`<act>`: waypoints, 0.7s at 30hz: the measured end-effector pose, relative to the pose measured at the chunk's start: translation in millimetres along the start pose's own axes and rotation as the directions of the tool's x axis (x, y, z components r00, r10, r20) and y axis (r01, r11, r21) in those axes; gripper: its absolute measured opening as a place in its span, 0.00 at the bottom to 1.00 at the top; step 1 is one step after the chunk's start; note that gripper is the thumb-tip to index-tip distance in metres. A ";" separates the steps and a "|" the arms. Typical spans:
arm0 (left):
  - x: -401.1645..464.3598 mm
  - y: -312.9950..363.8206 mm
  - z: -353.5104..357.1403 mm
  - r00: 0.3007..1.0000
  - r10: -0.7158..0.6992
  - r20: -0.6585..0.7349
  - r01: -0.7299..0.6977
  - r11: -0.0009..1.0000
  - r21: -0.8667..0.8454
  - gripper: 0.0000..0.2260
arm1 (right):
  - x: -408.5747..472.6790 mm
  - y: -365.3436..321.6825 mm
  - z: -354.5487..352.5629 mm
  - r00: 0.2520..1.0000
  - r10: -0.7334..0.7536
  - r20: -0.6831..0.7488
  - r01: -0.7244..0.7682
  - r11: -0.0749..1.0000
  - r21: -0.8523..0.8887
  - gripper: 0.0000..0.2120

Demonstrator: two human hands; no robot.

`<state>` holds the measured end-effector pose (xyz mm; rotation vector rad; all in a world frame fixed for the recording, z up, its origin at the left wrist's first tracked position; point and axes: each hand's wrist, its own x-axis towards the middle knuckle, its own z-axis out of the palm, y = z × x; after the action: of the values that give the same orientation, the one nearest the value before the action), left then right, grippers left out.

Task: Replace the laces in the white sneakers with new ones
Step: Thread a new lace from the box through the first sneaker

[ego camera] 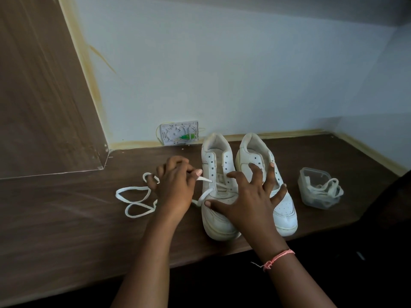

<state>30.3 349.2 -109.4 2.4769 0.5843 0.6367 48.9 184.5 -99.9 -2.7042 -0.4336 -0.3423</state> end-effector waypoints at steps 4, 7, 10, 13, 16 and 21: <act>2.7 -10.0 -15.4 0.979 -0.100 -0.178 0.090 0.994 -0.062 0.08 | 1.2 2.6 -0.8 1.000 0.008 -0.004 -0.008 1.000 0.003 0.40; 10.8 -46.1 -35.2 0.955 -0.283 -0.084 0.280 0.959 -0.051 0.06 | 0.8 2.5 0.4 1.000 0.014 0.008 -0.014 1.000 0.005 0.40; 6.2 -75.0 -47.7 0.898 -0.363 0.247 0.410 0.896 -0.171 0.14 | -0.9 0.6 0.9 1.000 -0.005 -0.009 0.005 1.000 -0.002 0.39; -1.3 -76.6 -45.2 0.901 -0.335 0.274 0.394 0.898 -0.197 0.14 | -0.3 -0.8 -0.3 1.000 -0.007 0.000 0.007 1.000 0.000 0.40; -1.4 -63.8 -31.7 0.955 -0.289 0.059 0.290 0.957 -0.004 0.09 | 0.5 -1.8 -1.2 1.000 -0.012 0.005 0.012 1.000 0.003 0.39; -5.2 -47.7 -16.8 0.952 -0.296 0.081 0.262 0.921 0.289 0.09 | 1.8 -1.7 -1.3 1.000 -0.005 0.014 0.005 1.000 0.009 0.39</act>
<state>4.1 389.7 -125.5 2.5906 1.0154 0.3028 49.7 185.9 -97.6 -2.6984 -0.4453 -0.3224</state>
